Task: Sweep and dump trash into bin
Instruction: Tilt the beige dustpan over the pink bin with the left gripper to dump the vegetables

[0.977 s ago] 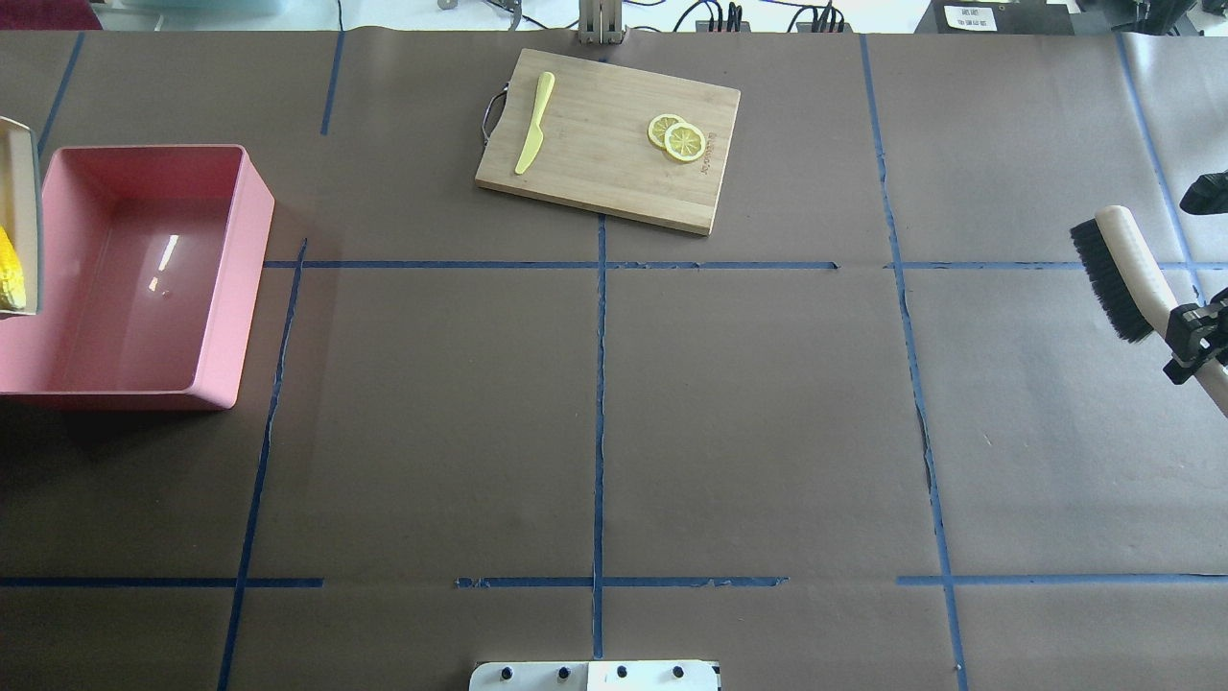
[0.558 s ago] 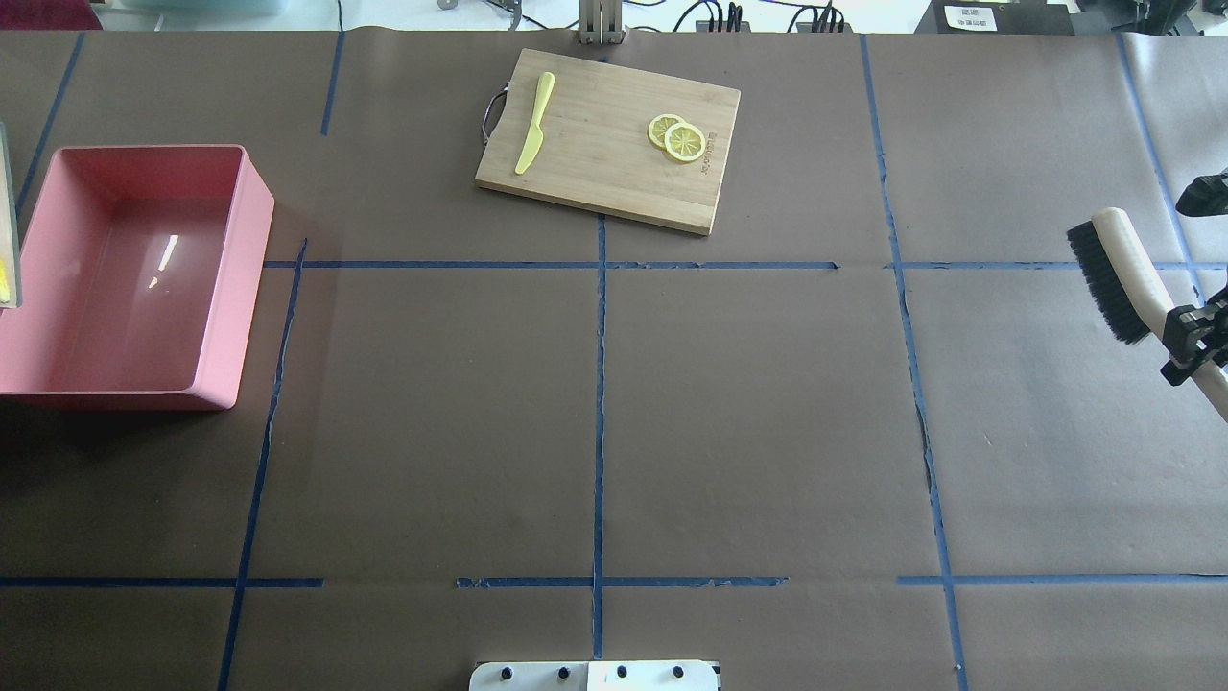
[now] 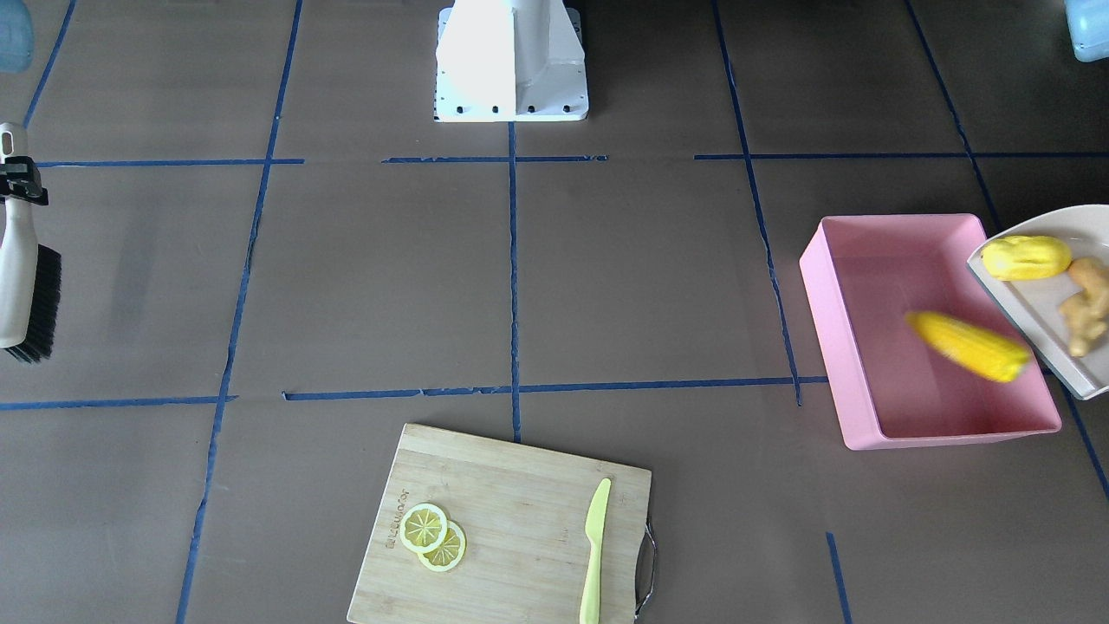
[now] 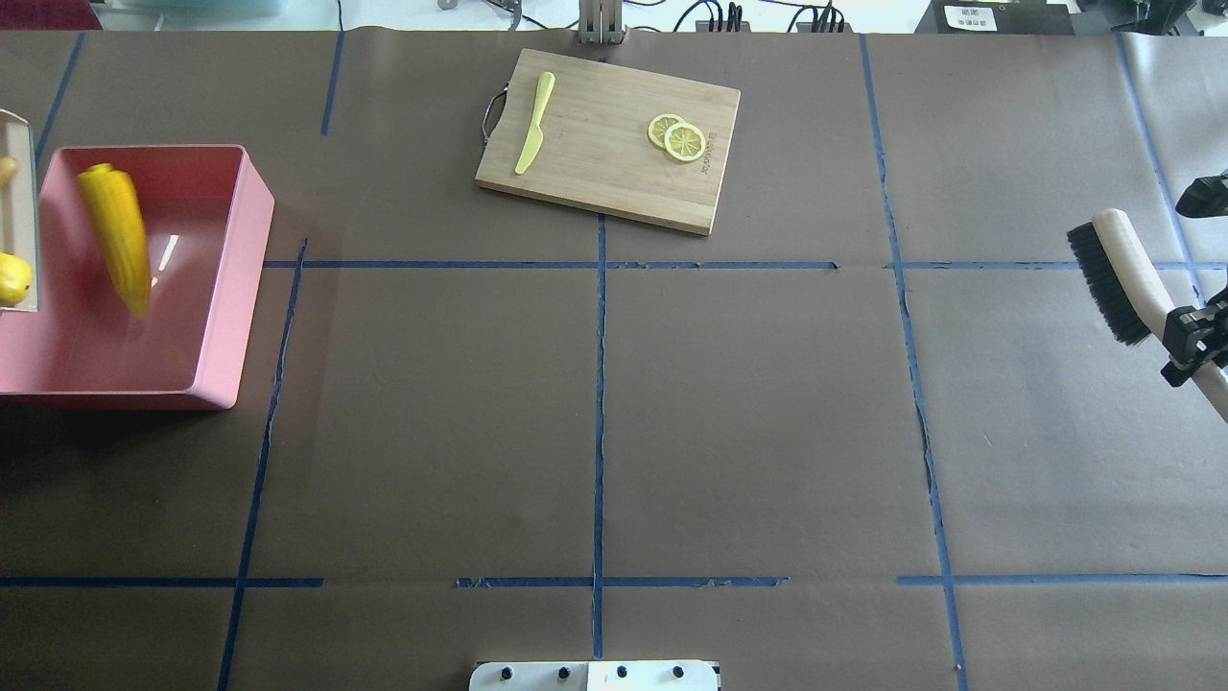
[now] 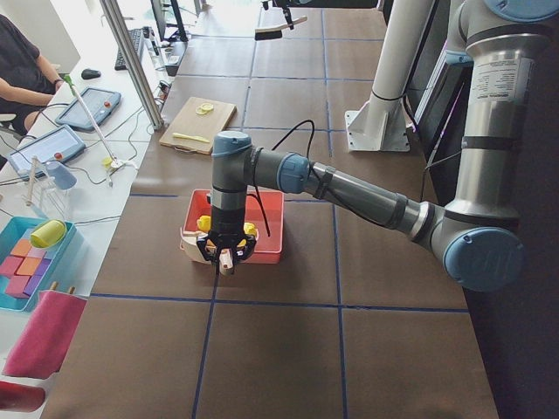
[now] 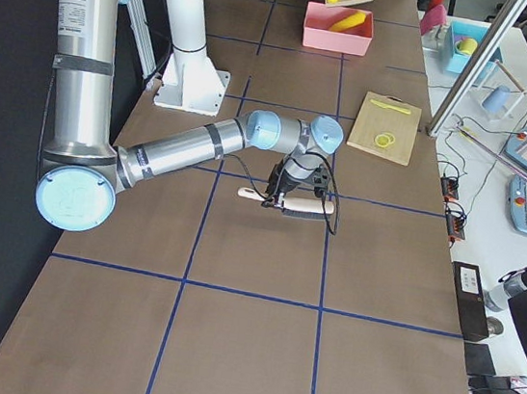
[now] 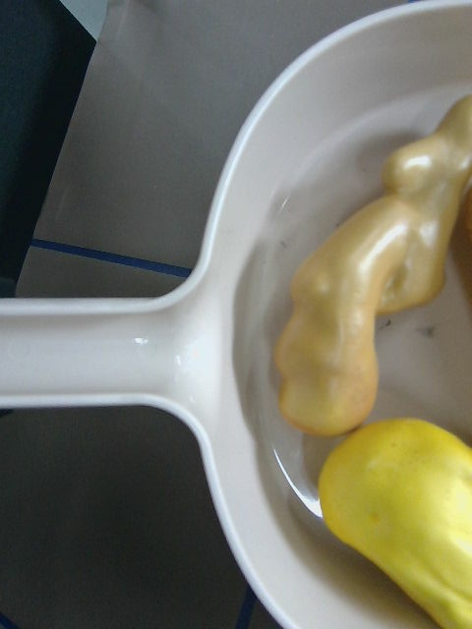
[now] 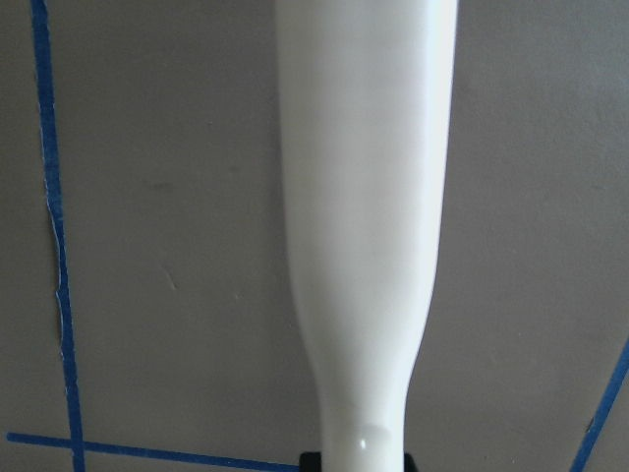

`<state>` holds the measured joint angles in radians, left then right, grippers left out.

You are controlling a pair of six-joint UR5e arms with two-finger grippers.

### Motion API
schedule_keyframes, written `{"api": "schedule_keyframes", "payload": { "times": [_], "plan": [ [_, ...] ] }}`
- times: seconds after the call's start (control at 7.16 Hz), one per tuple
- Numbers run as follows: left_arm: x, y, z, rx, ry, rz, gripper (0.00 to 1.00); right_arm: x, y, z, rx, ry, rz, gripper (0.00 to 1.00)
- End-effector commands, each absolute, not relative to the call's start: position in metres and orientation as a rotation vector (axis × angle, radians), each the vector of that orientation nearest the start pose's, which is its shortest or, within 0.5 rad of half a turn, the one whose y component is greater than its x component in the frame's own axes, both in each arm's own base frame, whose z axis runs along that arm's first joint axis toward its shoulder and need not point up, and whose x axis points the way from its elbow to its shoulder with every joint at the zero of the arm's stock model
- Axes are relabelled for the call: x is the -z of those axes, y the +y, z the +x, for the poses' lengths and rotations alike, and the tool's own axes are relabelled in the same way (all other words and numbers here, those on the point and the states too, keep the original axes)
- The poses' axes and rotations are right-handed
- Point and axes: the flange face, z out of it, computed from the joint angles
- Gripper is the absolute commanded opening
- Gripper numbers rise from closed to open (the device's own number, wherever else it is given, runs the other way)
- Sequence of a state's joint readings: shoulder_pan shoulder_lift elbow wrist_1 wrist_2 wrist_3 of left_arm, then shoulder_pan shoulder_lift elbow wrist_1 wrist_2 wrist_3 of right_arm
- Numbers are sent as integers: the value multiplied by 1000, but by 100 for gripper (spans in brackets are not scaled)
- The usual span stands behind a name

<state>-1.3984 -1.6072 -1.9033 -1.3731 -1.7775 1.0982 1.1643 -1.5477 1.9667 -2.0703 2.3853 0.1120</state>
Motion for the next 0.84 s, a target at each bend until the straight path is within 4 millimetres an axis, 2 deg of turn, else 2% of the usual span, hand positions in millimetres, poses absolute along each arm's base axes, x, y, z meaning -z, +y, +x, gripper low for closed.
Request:
{"api": "schedule_keyframes", "payload": {
  "times": [0.0, 0.42, 0.56, 0.7],
  "plan": [
    [-499, -506, -25, -1297, 35, 218, 0, -505, -448, -127, 244, -769, -285, 0],
    [-478, -504, -15, -1326, -3, 192, 0, -507, -449, -129, 245, -769, -291, 0],
    [-467, -506, -3, -1335, 101, 255, 0, -507, -448, -132, 252, -768, -294, 0],
    [-448, -507, 12, -1334, 263, 348, 0, -507, -448, -133, 256, -768, -291, 0]
  ]
}}
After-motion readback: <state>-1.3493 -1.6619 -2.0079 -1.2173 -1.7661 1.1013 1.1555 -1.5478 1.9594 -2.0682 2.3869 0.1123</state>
